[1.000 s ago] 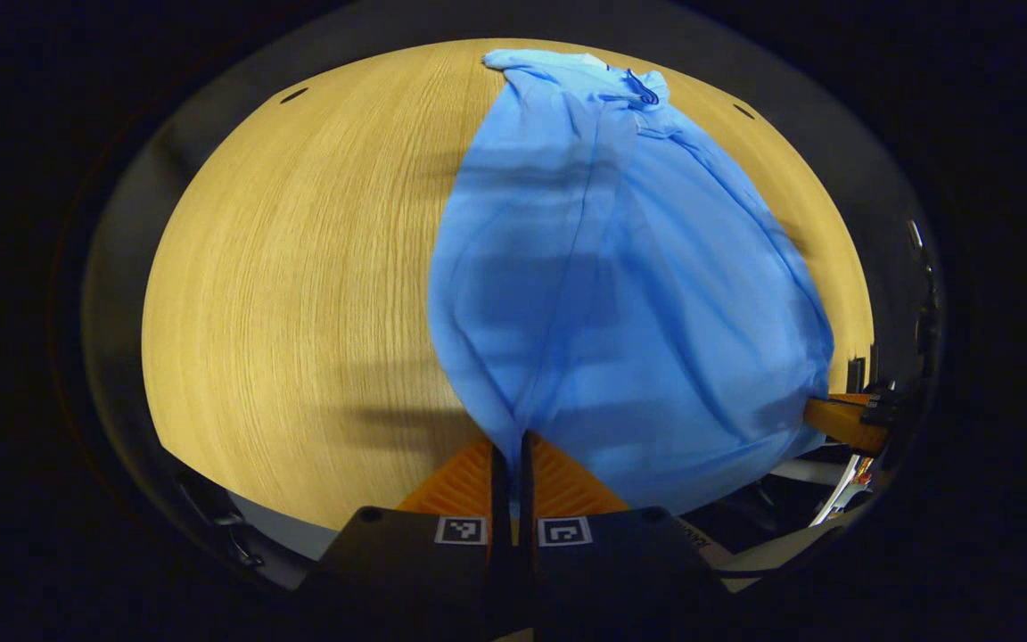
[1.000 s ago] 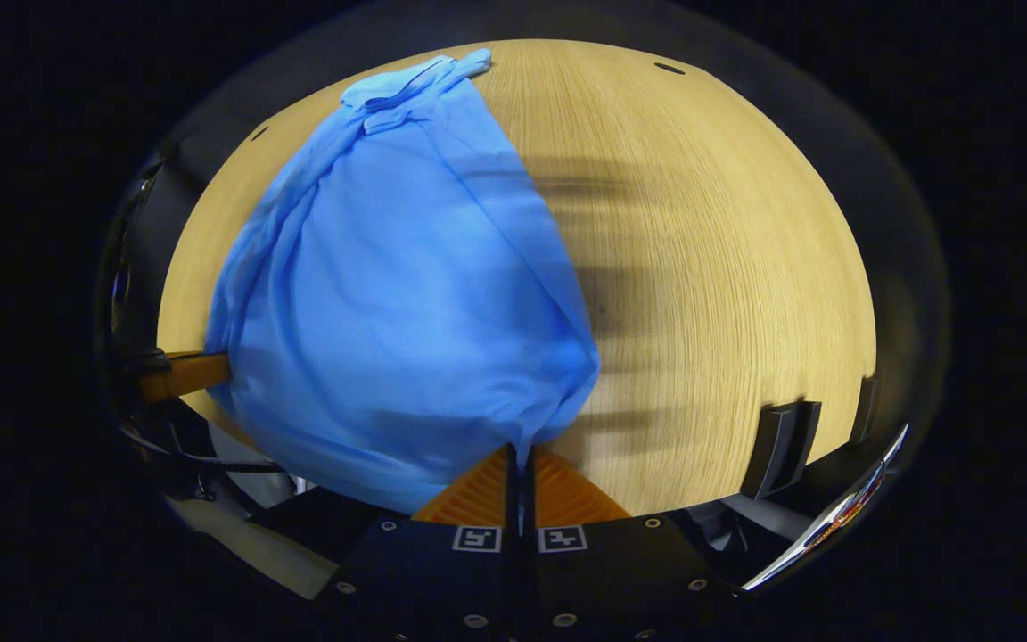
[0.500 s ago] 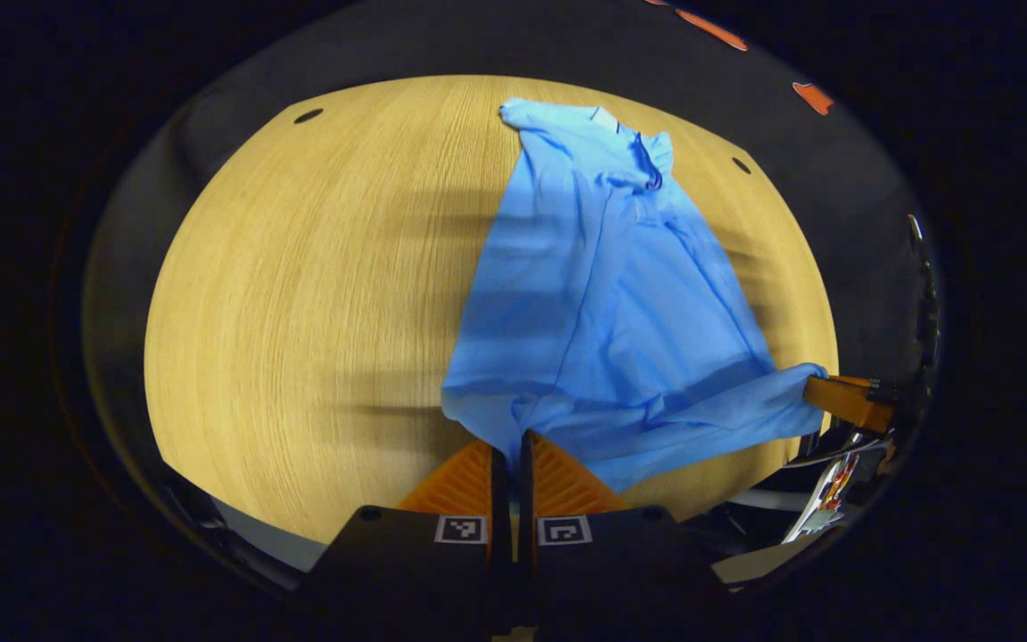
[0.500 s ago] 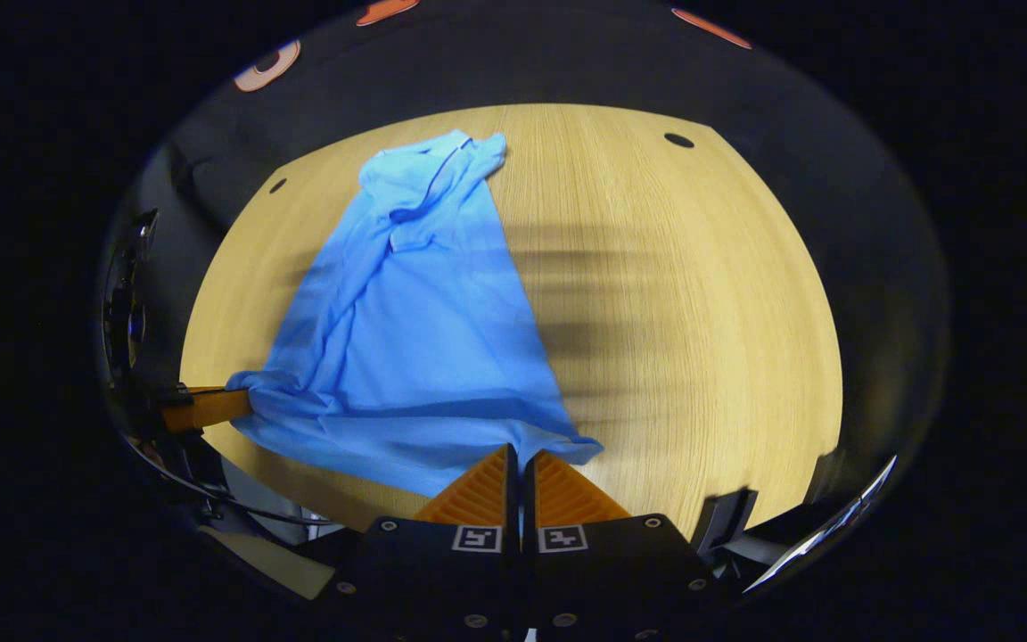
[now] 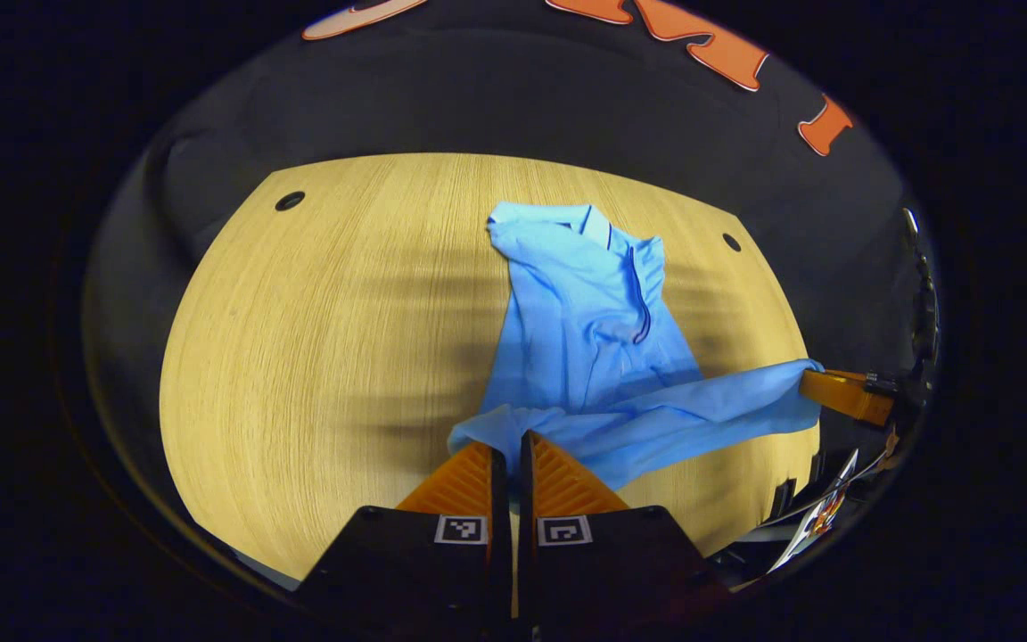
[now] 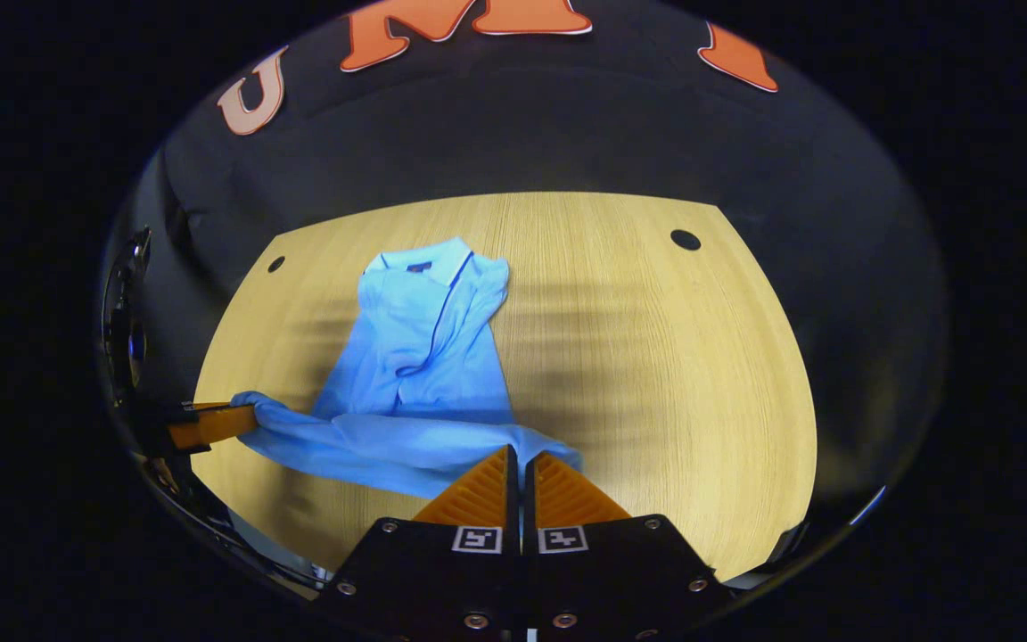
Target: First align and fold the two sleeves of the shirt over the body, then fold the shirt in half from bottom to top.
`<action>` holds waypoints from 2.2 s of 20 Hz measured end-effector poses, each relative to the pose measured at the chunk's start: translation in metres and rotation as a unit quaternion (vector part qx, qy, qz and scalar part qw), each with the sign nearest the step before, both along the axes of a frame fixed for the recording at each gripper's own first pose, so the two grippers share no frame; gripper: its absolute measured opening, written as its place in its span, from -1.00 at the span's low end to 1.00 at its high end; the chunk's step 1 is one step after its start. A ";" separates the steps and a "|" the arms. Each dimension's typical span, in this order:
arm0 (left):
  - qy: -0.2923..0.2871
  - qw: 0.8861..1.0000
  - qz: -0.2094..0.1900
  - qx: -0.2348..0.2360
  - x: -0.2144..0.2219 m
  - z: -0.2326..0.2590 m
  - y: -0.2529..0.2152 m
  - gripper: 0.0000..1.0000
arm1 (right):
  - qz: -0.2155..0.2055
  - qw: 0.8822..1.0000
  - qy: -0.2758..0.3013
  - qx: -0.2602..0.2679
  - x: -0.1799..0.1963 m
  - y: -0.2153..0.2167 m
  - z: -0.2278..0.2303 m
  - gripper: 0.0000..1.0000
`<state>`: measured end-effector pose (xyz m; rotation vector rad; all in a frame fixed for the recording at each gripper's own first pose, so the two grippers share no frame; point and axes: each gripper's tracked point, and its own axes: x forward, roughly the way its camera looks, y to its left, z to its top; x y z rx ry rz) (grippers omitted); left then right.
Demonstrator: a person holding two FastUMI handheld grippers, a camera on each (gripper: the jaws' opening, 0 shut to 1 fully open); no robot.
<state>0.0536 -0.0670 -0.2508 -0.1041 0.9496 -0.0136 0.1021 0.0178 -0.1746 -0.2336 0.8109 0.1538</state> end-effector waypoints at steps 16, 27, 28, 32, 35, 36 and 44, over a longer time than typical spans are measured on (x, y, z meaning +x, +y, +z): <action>-0.045 0.998 0.011 0.032 0.172 0.009 0.041 -0.87 | -0.025 0.999 -0.039 0.013 0.175 0.049 0.002 -0.99; -0.042 0.996 0.032 0.068 0.222 -0.028 0.073 -0.14 | -0.047 0.998 -0.005 -0.036 0.210 0.035 -0.058 0.32; -0.047 0.996 0.031 0.069 0.222 -0.026 0.074 0.24 | -0.049 0.998 -0.007 -0.031 0.209 0.035 -0.053 0.35; -0.084 0.994 0.036 0.060 0.216 0.003 0.070 1.00 | -0.039 0.999 -0.033 0.007 0.201 0.046 -0.024 1.00; -0.108 0.991 0.034 0.070 0.203 0.031 0.064 1.00 | -0.022 0.998 -0.063 0.017 0.181 0.053 0.005 1.00; -0.123 0.989 0.031 0.074 0.199 0.043 0.060 0.99 | -0.017 0.997 -0.075 0.020 0.172 0.053 0.016 1.00; -0.282 0.950 0.043 0.124 0.151 0.174 0.052 1.00 | -0.008 0.986 -0.154 0.067 0.107 0.035 0.074 1.00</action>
